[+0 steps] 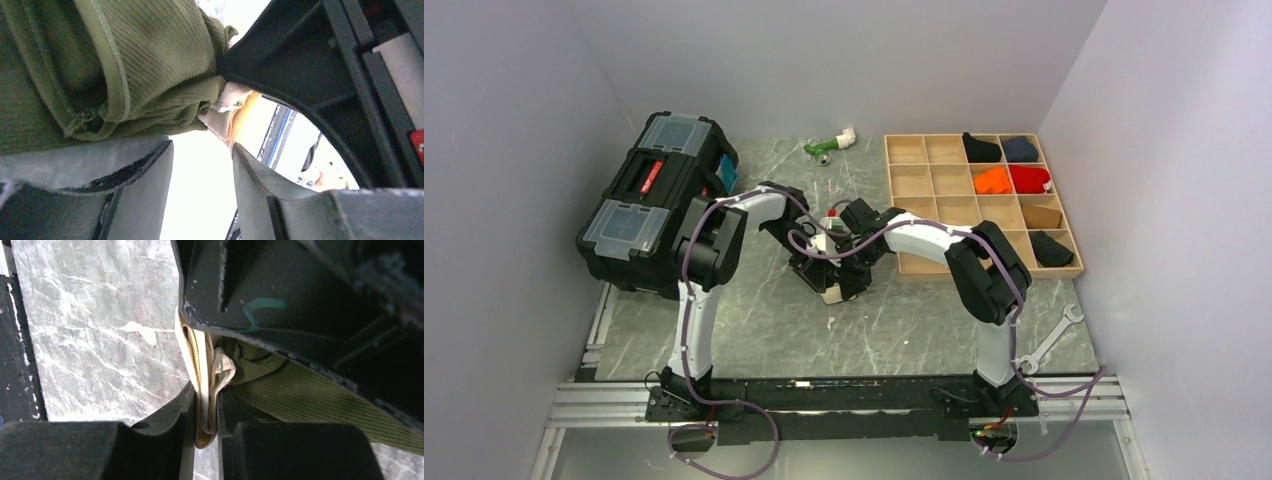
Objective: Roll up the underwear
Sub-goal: Roll the underwear to the center of the board.
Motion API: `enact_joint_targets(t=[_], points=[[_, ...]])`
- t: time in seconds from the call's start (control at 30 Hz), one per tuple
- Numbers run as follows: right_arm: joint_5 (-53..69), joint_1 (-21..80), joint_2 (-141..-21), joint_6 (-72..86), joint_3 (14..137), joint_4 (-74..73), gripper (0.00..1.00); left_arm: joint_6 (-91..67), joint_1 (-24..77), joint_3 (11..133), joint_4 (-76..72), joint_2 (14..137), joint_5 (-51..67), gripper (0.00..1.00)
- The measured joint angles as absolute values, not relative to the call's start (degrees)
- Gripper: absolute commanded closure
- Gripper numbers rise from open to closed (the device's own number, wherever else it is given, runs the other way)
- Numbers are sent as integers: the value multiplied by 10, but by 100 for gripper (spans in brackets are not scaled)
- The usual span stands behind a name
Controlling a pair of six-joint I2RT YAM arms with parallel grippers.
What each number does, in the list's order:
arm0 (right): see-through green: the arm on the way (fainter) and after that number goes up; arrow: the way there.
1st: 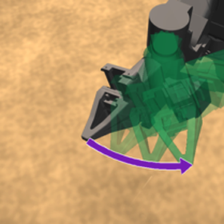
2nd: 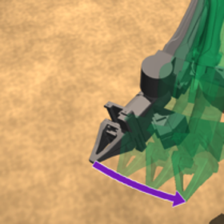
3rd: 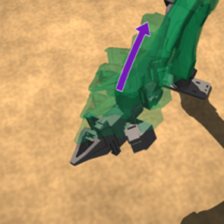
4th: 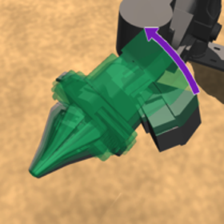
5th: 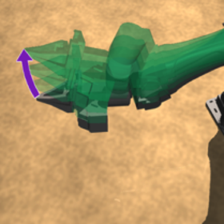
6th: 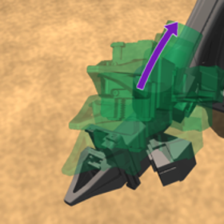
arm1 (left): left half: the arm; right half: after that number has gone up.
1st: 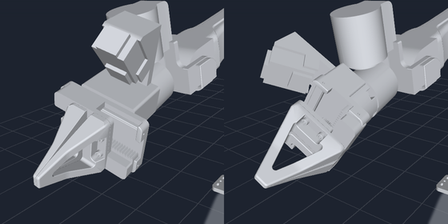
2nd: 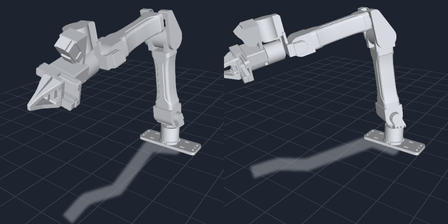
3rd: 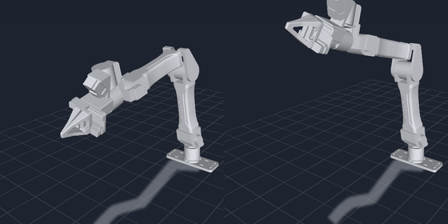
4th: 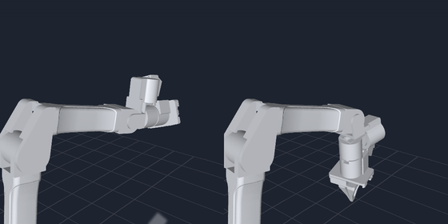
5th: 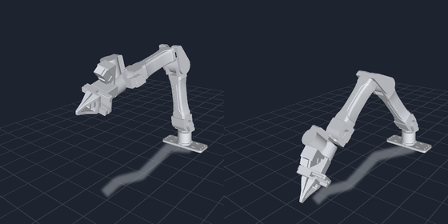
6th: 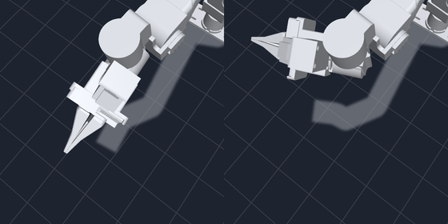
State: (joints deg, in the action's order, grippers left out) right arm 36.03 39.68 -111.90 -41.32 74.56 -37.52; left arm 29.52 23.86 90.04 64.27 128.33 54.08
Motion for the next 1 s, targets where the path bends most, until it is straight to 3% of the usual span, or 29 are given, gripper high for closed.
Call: enact_joint_targets(t=[0.63,1.0], points=[[366,395,-1123,-400,748,-377,100,276,162,845,586,1199,526,41],[374,391,-1141,-399,775,-407,100,255,97,712,482,1005,496,35]])
